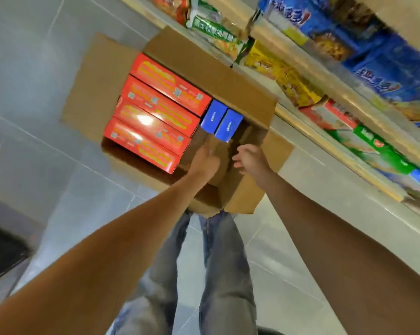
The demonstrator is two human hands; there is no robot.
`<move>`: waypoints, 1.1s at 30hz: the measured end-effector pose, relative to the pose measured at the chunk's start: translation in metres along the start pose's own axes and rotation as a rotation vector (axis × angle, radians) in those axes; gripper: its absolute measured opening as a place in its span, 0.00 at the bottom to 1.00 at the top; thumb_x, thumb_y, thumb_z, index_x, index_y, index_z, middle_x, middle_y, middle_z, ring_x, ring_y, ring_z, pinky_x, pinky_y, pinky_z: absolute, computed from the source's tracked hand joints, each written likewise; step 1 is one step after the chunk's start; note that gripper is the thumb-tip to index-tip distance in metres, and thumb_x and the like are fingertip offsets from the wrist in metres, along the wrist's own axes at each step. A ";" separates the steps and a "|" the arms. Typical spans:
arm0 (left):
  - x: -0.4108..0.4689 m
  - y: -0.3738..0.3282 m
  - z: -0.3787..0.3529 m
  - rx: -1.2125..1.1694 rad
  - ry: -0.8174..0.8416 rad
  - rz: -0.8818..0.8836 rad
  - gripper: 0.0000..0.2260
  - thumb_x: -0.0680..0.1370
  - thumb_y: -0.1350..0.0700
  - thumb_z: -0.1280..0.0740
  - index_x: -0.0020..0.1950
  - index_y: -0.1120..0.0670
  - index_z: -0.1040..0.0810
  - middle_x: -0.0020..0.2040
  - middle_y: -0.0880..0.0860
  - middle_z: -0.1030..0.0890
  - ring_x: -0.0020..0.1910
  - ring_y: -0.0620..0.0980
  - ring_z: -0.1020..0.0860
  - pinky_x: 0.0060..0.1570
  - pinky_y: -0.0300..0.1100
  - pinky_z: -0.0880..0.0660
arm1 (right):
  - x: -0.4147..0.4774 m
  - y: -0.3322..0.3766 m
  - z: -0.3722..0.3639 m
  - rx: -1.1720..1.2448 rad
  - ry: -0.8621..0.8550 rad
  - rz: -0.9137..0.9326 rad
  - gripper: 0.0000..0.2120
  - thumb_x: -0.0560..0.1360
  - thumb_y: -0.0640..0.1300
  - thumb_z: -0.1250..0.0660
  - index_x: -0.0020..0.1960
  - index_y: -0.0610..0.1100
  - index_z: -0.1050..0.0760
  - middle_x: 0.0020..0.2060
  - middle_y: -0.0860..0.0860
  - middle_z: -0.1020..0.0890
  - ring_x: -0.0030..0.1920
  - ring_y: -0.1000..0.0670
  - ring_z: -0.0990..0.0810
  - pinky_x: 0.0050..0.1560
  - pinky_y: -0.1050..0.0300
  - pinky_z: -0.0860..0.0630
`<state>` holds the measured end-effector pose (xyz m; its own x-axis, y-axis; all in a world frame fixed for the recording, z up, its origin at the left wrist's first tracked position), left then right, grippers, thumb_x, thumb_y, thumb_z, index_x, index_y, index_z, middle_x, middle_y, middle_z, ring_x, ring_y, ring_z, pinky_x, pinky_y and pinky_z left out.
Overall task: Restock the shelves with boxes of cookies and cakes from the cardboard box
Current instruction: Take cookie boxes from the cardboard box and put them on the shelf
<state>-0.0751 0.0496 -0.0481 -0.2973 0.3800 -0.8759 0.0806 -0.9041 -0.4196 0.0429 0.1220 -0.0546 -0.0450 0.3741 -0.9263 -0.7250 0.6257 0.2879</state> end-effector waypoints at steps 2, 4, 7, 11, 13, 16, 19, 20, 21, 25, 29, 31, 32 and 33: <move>0.027 0.003 -0.010 0.021 -0.034 -0.005 0.17 0.77 0.65 0.44 0.39 0.42 0.36 0.37 0.45 0.31 0.36 0.39 0.31 0.34 0.28 0.31 | 0.033 -0.001 -0.008 0.011 -0.021 -0.012 0.13 0.80 0.41 0.45 0.61 0.41 0.27 0.57 0.40 0.20 0.40 0.48 0.23 0.35 0.58 0.29; 0.050 0.005 -0.023 0.027 -0.052 -0.042 0.14 0.73 0.60 0.45 0.55 0.49 0.26 0.51 0.56 0.23 0.52 0.53 0.24 0.52 0.44 0.26 | 0.064 -0.004 -0.015 -0.004 -0.034 -0.015 0.13 0.80 0.41 0.44 0.62 0.41 0.27 0.58 0.40 0.21 0.42 0.47 0.23 0.38 0.55 0.26; 0.089 0.011 -0.038 0.166 -0.038 -0.096 0.23 0.75 0.63 0.43 0.71 0.59 0.35 0.69 0.60 0.33 0.70 0.58 0.36 0.70 0.50 0.38 | 0.100 -0.009 -0.019 -0.015 -0.080 -0.002 0.12 0.79 0.42 0.43 0.59 0.42 0.26 0.56 0.42 0.21 0.51 0.44 0.21 0.55 0.46 0.22; 0.112 0.010 -0.042 0.171 -0.096 -0.137 0.19 0.75 0.66 0.42 0.66 0.60 0.31 0.67 0.58 0.30 0.68 0.55 0.34 0.65 0.44 0.36 | 0.130 -0.017 -0.024 0.074 -0.153 -0.008 0.14 0.79 0.51 0.44 0.56 0.42 0.28 0.49 0.46 0.22 0.51 0.44 0.22 0.58 0.41 0.25; 0.117 0.018 -0.049 0.106 -0.093 -0.112 0.18 0.74 0.66 0.43 0.64 0.59 0.29 0.62 0.56 0.27 0.63 0.53 0.30 0.60 0.45 0.31 | 0.137 -0.020 -0.028 0.095 -0.174 -0.006 0.21 0.79 0.55 0.44 0.61 0.39 0.29 0.48 0.47 0.23 0.49 0.45 0.23 0.55 0.45 0.23; 0.118 0.035 -0.059 -0.003 -0.047 -0.045 0.19 0.74 0.67 0.46 0.61 0.57 0.26 0.56 0.53 0.22 0.58 0.51 0.25 0.55 0.43 0.26 | 0.147 -0.030 -0.029 0.097 -0.202 -0.053 0.28 0.76 0.56 0.37 0.66 0.37 0.36 0.51 0.49 0.26 0.48 0.48 0.25 0.43 0.56 0.26; 0.113 0.050 -0.073 -0.056 0.034 0.031 0.20 0.76 0.68 0.48 0.63 0.57 0.26 0.57 0.52 0.22 0.57 0.47 0.26 0.44 0.30 0.31 | 0.157 -0.049 -0.014 0.038 -0.236 -0.191 0.31 0.71 0.51 0.30 0.67 0.38 0.36 0.57 0.46 0.24 0.52 0.44 0.22 0.52 0.48 0.21; 0.110 0.055 -0.074 -0.070 0.026 0.044 0.20 0.76 0.68 0.49 0.65 0.57 0.28 0.59 0.52 0.22 0.58 0.46 0.26 0.42 0.29 0.33 | 0.159 -0.052 -0.009 0.024 -0.239 -0.199 0.31 0.70 0.50 0.29 0.67 0.38 0.35 0.58 0.44 0.23 0.52 0.43 0.21 0.52 0.47 0.20; 0.107 0.058 -0.074 -0.073 0.012 0.060 0.20 0.77 0.67 0.49 0.66 0.57 0.29 0.60 0.52 0.23 0.58 0.46 0.27 0.41 0.28 0.34 | 0.160 -0.052 -0.004 0.036 -0.228 -0.194 0.29 0.70 0.49 0.29 0.66 0.38 0.34 0.57 0.43 0.22 0.51 0.43 0.20 0.50 0.48 0.19; 0.086 0.059 -0.064 -0.054 -0.044 0.017 0.16 0.78 0.66 0.47 0.63 0.56 0.30 0.52 0.50 0.25 0.50 0.44 0.27 0.40 0.29 0.34 | 0.140 -0.046 0.005 -0.003 -0.139 -0.165 0.24 0.71 0.50 0.31 0.63 0.39 0.30 0.50 0.45 0.19 0.42 0.47 0.18 0.37 0.57 0.21; 0.054 0.027 -0.036 -0.008 -0.090 -0.100 0.16 0.76 0.65 0.43 0.63 0.58 0.30 0.56 0.54 0.25 0.56 0.51 0.26 0.50 0.38 0.30 | 0.094 -0.036 0.018 -0.137 -0.047 -0.123 0.23 0.70 0.50 0.30 0.62 0.43 0.28 0.47 0.47 0.19 0.34 0.50 0.21 0.36 0.58 0.23; 0.040 0.006 -0.022 0.051 -0.074 -0.184 0.18 0.73 0.62 0.41 0.63 0.59 0.29 0.58 0.57 0.25 0.61 0.55 0.26 0.56 0.42 0.29 | 0.063 -0.032 0.027 -0.198 0.055 -0.071 0.22 0.71 0.49 0.29 0.62 0.46 0.28 0.49 0.47 0.20 0.38 0.52 0.21 0.43 0.56 0.22; 0.032 -0.005 -0.018 0.102 -0.033 -0.207 0.18 0.73 0.61 0.39 0.63 0.59 0.29 0.59 0.58 0.26 0.63 0.56 0.27 0.58 0.43 0.29 | 0.045 -0.031 0.032 -0.201 0.113 -0.045 0.22 0.71 0.49 0.28 0.63 0.47 0.28 0.51 0.48 0.20 0.42 0.51 0.20 0.48 0.55 0.22; 0.028 -0.013 -0.015 0.177 0.011 -0.217 0.22 0.73 0.60 0.37 0.67 0.60 0.31 0.63 0.59 0.28 0.66 0.56 0.29 0.61 0.44 0.31 | 0.032 -0.032 0.035 -0.189 0.178 -0.038 0.22 0.72 0.48 0.28 0.64 0.48 0.29 0.54 0.48 0.20 0.47 0.50 0.20 0.53 0.53 0.23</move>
<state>-0.0705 0.0747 -0.0703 -0.2788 0.5699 -0.7729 -0.1518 -0.8209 -0.5505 0.0885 0.1373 -0.0848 -0.1229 0.2158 -0.9687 -0.8434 0.4917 0.2166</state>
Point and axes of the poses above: each hand's wrist, its own x-axis towards the middle knuckle, its own z-axis out of the back of the hand, y = z × x, the point moved 6 cm from there along x, towards the middle knuckle
